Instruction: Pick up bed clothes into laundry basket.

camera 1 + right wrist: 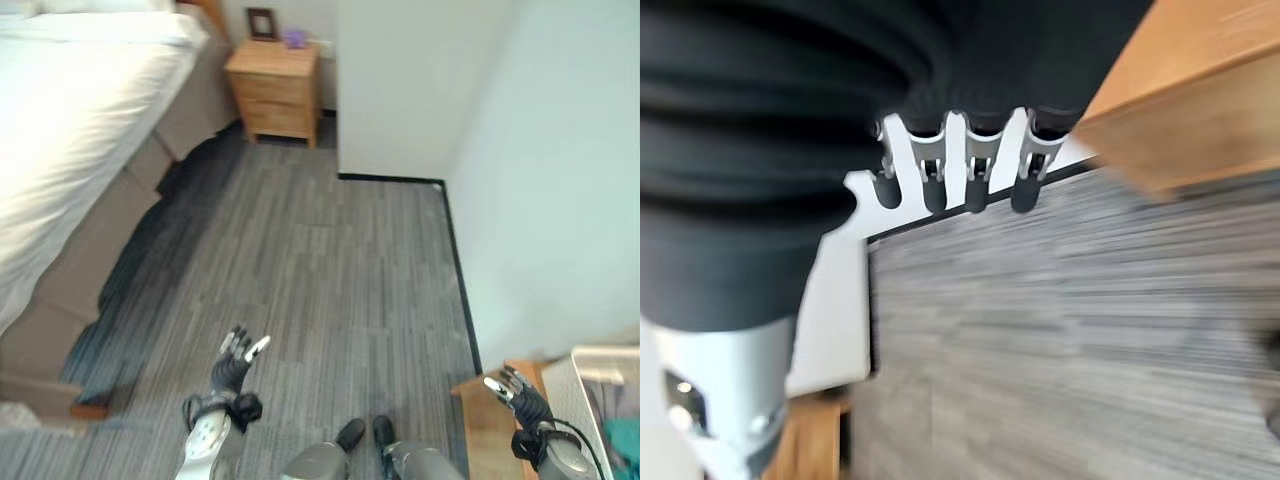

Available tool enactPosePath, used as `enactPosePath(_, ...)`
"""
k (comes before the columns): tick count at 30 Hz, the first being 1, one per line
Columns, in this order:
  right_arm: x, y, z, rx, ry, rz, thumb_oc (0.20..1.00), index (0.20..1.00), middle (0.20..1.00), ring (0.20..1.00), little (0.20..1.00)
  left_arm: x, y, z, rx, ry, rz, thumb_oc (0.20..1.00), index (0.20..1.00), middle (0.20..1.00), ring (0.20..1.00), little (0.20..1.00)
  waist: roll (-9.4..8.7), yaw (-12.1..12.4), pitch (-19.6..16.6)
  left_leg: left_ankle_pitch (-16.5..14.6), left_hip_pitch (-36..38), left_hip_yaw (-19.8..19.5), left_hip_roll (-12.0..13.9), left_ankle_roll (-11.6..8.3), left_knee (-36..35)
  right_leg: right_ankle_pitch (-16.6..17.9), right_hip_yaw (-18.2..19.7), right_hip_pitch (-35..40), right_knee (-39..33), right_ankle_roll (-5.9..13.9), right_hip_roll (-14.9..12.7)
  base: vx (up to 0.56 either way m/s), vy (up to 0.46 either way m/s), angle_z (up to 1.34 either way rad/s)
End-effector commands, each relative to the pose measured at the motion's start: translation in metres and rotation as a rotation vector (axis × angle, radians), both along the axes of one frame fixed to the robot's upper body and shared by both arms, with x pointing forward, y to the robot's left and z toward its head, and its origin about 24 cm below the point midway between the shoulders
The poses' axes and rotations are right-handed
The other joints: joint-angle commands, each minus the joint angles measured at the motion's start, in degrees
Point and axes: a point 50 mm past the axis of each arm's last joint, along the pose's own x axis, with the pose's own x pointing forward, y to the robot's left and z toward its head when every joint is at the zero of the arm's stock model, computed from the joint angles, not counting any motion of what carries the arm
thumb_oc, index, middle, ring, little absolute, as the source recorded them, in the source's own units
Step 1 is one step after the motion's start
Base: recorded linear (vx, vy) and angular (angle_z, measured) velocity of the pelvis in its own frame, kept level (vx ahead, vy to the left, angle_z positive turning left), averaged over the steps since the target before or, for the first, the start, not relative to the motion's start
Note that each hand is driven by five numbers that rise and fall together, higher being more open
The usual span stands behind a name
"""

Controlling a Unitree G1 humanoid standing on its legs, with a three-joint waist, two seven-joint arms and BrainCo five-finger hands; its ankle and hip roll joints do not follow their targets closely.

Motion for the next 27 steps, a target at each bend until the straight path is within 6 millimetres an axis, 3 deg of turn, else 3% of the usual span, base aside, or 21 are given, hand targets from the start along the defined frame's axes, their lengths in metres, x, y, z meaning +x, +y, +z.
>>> enactPosePath(1,0.014,-0.031,0.024,-0.086,-0.119,-0.093,1.0,1.0,1.0,1.0,1.0,-0.006,0.021,0.018,0.059,-0.055,-0.011,1.0,1.0,1.0,1.0,1.0,1.33,-1.18,-0.06,0.69,2.07,12.28,5.67,-4.08,12.6,-1.03,-5.59,4.59,-1.97,7.89,-6.06,-0.15,-0.213,1.25)
enactPosePath(2,0.013,-0.032,0.023,-0.083,-0.132,-0.123,1.0,1.0,1.0,1.0,1.0,-0.005,0.022,0.019,0.067,-0.057,-0.016,1.0,1.0,1.0,1.0,1.0,1.22,-2.14,-0.61,0.04,3.53,18.68,8.14,-3.88,14.03,-1.06,-8.99,4.79,-2.13,7.74,-6.51,-0.1,-0.142,1.7)
enactPosePath(3,0.013,-0.032,0.023,-0.083,-0.132,-0.123,1.0,1.0,1.0,1.0,1.0,-0.005,0.022,0.019,0.068,-0.056,-0.015,1.0,1.0,1.0,1.0,1.0,1.31,-2.27,-0.54,-0.23,3.45,18.5,8.28,-3.92,14.39,-1.11,-9.16,4.98,-2.17,7.73,-6.38,-0.04,-0.172,2.52)
enactPosePath(4,0.01,-0.031,0.02,-0.062,-0.139,-0.169,1.0,1.0,1.0,1.0,1.0,0.001,0.021,0.025,0.093,-0.073,-0.048,1.0,1.0,1.0,1.0,1.0,2.19,-3.4,-1.46,-2.16,6.14,23.72,10.78,-5.56,15.0,-2.83,-14.33,6.39,-3.06,7.79,-6.43,-0.07,-0.124,2.64)
enactPosePath(5,0.005,-0.031,0.016,-0.051,-0.132,-0.192,1.0,1.0,1.0,1.0,1.0,0.004,0.02,0.027,0.114,-0.078,-0.055,1.0,1.0,1.0,1.0,1.0,2.51,-3.98,-1.58,-1.58,6.2,25.6,11.08,-6.29,14.6,-3.13,-17.49,6.42,-2.37,7.68,-6.92,-0.07,-0.124,1.83)
enactPosePath(6,0.005,-0.031,0.016,-0.051,-0.132,-0.192,1.0,1.0,1.0,1.0,1.0,0.004,0.02,0.027,0.114,-0.078,-0.055,1.0,1.0,1.0,1.0,1.0,2.49,-4.11,-1.6,-1.55,6.13,25.47,11.05,-6.29,14.61,-3.16,-17.62,6.43,-2.35,7.69,-6.94,-0.12,0.047,1.51)
enactPosePath(7,0.004,-0.024,0.012,-0.007,-0.129,-0.209,1.0,1.0,1.0,1.0,1.0,0.01,0.016,0.03,0.112,-0.099,-0.062,1.0,1.0,1.0,1.0,1.0,4.21,-4.55,-2.16,-0.3,8.41,24.56,9.72,-6.88,3.77,-2.53,-20.02,6.5,-1.84,8.53,-6.98,-0.06,0.112,2.2)
enactPosePath(9,0.006,-0.015,0.007,0.021,-0.117,-0.176,1.0,1.0,1.0,1.0,1.0,0.008,0.015,0.031,0.114,-0.102,-0.053,1.0,1.0,1.0,1.0,1.0,5.08,-4.98,-2.39,1.56,11.06,20.36,8.26,-6.46,-3.44,-2.83,-20.23,6.4,-0.56,8.73,-6.81,-0.03,0.12,2.1)
enactPosePath(12,0.012,-0.005,0.007,0.046,-0.119,-0.131,1.0,1.0,1.0,1.0,1.0,0.002,0.019,0.028,0.153,-0.076,-0.041,1.0,1.0,1.0,1.0,1.0,5.3,-5.27,-1.67,3.27,10.81,17.65,7.18,-5.33,-4.01,-2.15,-16.45,4.45,2.09,8.39,-6.97,-0.07,0.084,0.14)
enactPosePath(15,0.013,0.003,0.005,0.067,-0.118,-0.104,1.0,1.0,1.0,1.0,1.0,-0.003,0.022,0.021,0.159,-0.034,-0.056,1.0,1.0,1.0,1.0,1.0,6.25,-7.73,-0.81,4.11,10.24,12.66,5.78,-3.93,-5.4,-2.66,4.68,-0.64,6.4,10.14,-2.79,-0.06,0.078,0.37)
enactPosePath(16,0.013,0.004,0.005,0.068,-0.119,-0.104,1.0,1.0,1.0,1.0,1.0,-0.003,0.022,0.021,0.16,-0.035,-0.056,1.0,1.0,1.0,1.0,1.0,6.23,-7.53,-0.95,4.33,10.02,12.88,5.8,-3.96,-5.46,-2.42,4.89,-0.99,6.4,10.11,-2.73,-0.02,0.069,0.83)
enactPosePath(17,0.011,0.007,0.002,0.064,-0.097,-0.093,1.0,1.0,1.0,1.0,1.0,-0.005,0.02,0.017,0.15,-0.02,-0.062,1.0,1.0,1.0,1.0,1.0,6.71,-7.67,-0.89,5.16,10.26,10.96,5.03,-3.79,-6.59,-2.21,9.17,-1.54,5.88,9.9,-1.59,-0.03,0.027,0.53)
enactPosePath(20,0.017,0.012,-0.003,0.041,-0.068,-0.035,1.0,1.0,1.0,1.0,1.0,-0.011,0.017,0.011,0.067,-0.021,0.002,1.0,1.0,1.0,1.0,1.0,6.35,-5.66,-1.85,5.25,10.97,11.37,4.8,-4.12,-6.86,-0.51,4.29,2.28,-1.0,9.5,-2.6,0.02,-0.061,0.04)
enactPosePath(23,0.025,0.018,0.0,0.031,-0.079,0.02,1.0,1.0,1.0,1.0,1.0,-0.02,0.006,-0.001,-0.046,0.01,0.047,1.0,1.0,1.0,1.0,1.0,5.53,-4.21,-2.87,4.95,11.38,11.73,4.8,-4.36,-6.36,0.67,2.04,4.93,-4.97,9.61,-2.44,0.06,-0.08,-0.14)
enactPosePath(27,0.03,0.023,0.004,0.019,-0.09,0.064,1.0,1.0,1.0,1.0,1.0,-0.031,0.003,-0.01,-0.055,0.062,0.05,1.0,1.0,1.0,1.0,1.0,4.87,-2.9,-4.06,4.58,12.08,11.09,4.99,-4.5,-6.0,0.44,0.15,7.21,-5.83,9.78,-2.53,0.05,-0.043,0.11)
